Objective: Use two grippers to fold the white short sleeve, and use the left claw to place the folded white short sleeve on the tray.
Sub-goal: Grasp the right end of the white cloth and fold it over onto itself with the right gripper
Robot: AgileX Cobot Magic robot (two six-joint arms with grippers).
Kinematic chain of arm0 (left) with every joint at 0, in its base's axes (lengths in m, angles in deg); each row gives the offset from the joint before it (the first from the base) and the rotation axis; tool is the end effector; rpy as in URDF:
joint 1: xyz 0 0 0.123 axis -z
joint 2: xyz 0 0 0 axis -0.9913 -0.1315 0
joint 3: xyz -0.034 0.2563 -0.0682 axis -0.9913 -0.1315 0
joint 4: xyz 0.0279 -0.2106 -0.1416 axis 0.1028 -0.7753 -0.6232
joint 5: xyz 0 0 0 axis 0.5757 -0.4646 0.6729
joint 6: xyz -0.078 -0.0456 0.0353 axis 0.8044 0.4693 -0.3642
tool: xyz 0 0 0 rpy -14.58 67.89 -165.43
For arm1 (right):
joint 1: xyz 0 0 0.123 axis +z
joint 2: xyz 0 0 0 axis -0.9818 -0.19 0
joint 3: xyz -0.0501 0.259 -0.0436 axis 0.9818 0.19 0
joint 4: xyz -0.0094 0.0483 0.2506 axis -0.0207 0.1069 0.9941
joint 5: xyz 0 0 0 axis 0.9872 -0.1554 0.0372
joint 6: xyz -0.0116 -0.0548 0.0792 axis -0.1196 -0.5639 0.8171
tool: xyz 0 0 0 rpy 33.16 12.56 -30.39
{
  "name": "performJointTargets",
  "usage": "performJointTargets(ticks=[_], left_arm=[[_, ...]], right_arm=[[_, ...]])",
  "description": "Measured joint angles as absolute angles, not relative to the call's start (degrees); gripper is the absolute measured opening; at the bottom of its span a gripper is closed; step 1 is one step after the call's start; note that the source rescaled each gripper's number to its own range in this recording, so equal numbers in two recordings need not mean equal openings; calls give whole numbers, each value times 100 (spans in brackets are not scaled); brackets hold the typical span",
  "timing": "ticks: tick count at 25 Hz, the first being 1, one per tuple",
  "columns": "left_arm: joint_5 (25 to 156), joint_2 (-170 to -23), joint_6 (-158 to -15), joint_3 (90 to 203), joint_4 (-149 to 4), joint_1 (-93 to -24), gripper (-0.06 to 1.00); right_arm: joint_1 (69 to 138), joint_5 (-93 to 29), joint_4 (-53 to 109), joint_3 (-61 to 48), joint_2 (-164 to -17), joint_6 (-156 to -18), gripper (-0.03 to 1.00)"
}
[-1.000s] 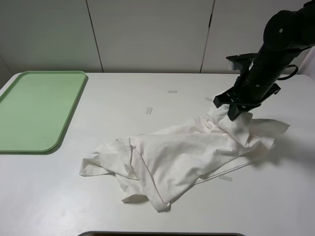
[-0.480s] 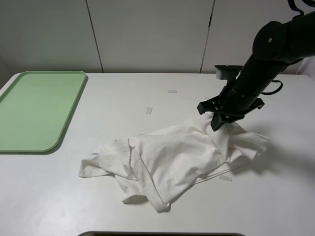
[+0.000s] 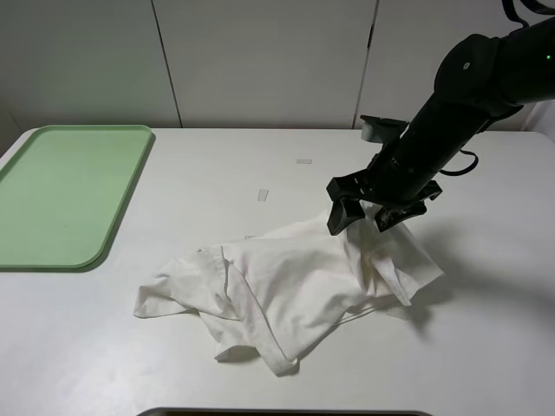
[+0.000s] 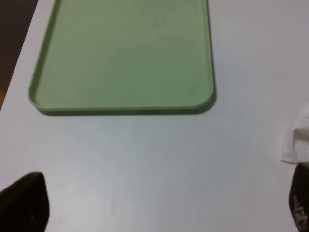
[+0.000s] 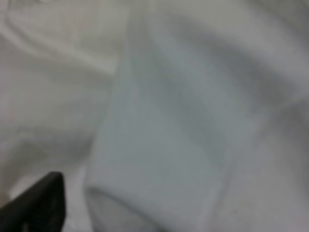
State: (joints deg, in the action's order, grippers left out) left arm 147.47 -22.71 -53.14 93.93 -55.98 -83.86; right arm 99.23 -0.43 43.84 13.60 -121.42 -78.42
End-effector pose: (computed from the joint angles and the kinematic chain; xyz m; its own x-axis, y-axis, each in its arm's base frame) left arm 0.0231 0.0056 0.2701 -0.4700 0.0355 -0.8820 -0.0479 0.9967 0.0657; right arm 0.3042 0.1390 0.1372 -0.9403 -0.2694 -0.2078 -0.3202 0.9074 0.2721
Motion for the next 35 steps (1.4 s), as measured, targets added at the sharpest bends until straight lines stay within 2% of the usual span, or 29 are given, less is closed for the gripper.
performJointTargets(ticks=[1, 3, 9, 11, 14, 15, 16, 21, 24, 31, 35], left_arm=[[14747, -2271, -5314, 9393, -5598, -8386, 100], [14747, -2271, -5314, 9393, -5598, -8386, 100], [14747, -2271, -5314, 9393, -5598, -8386, 100], [14747, -2271, -5314, 9393, -5603, -8386, 100], [14747, -2271, -5314, 9393, -5602, -8386, 100], [14747, -2271, -5314, 9393, -5602, -8386, 100], [14747, -2271, -5314, 9393, -5602, -8386, 100], [14747, -2271, -5314, 9393, -5602, -8386, 100], [14747, -2271, -5314, 9393, -5602, -8386, 100], [14747, -2271, -5314, 9393, -5602, -8386, 100], [14747, -2271, -5314, 9393, -5602, -8386, 100]], right_arm=[[9923, 63, 4431, 1360, -12142, -7848, 79], [9923, 142, 4569, 1360, -12142, -7850, 93], [9923, 324, 5037, 1360, -12142, -8094, 99], [9975, 538, 5930, 1360, -12142, -8891, 79], [10115, 569, 6425, 1360, -12142, -9472, 62], [10190, 574, 6633, 1360, -12142, -9830, 52], [10205, 576, 6674, 1360, -12142, -9935, 49], [10205, 610, 6485, 1309, -12142, -10034, 47], [10205, 968, 5786, 827, -12142, -9806, 47], [10205, 1819, 4170, -290, -12142, -7977, 47], [10199, 1865, 3177, -416, -12140, -7256, 47]])
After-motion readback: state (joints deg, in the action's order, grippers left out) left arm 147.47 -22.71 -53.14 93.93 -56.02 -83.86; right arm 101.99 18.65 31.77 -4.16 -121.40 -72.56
